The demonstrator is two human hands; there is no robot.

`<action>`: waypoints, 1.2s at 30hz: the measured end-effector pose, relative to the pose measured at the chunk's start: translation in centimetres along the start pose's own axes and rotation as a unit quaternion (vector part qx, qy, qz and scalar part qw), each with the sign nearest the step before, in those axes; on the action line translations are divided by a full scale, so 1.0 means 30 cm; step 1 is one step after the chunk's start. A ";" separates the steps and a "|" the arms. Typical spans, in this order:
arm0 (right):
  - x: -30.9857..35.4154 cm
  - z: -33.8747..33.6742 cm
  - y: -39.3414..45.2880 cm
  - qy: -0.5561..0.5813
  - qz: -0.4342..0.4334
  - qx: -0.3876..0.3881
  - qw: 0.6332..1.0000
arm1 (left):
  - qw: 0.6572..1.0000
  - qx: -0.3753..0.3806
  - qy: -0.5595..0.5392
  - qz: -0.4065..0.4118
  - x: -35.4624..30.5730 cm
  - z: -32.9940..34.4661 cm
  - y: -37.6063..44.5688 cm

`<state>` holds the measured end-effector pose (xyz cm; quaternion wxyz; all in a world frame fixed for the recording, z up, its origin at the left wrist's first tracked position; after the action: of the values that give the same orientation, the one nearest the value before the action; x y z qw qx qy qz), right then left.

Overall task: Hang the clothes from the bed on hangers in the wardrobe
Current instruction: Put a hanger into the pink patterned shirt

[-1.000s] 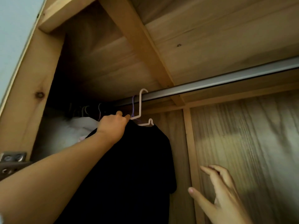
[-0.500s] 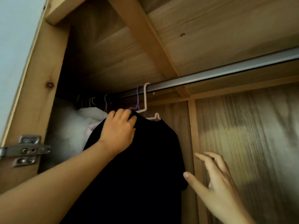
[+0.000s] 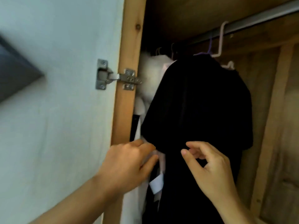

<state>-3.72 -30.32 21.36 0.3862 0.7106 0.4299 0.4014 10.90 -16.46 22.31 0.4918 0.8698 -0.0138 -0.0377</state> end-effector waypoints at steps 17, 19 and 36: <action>1.274 0.476 -0.895 0.308 -0.152 0.270 0.900 | 0.879 0.024 0.120 -0.462 0.111 -0.940 -1.529; 1.435 0.505 -0.994 0.328 -0.150 0.305 0.882 | 0.855 0.014 0.165 -0.491 0.093 -1.103 -1.662; 2.344 0.726 -1.496 0.411 -0.291 0.488 0.713 | 0.665 -0.126 0.230 -0.699 0.009 -1.755 -2.386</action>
<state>24.10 44.90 -10.27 -0.1310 0.4056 0.8676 0.2562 14.38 65.43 -11.97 0.4134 0.5349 0.7169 -0.1707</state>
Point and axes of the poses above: each hand's wrist, its own y-axis towards the middle knuckle, its own z-axis out of the palm, x = y × z, the point moved 4 cm from there along y, towards the middle knuckle, and after that the axes turned 13 degrees about -y, right-handed, at the moved point
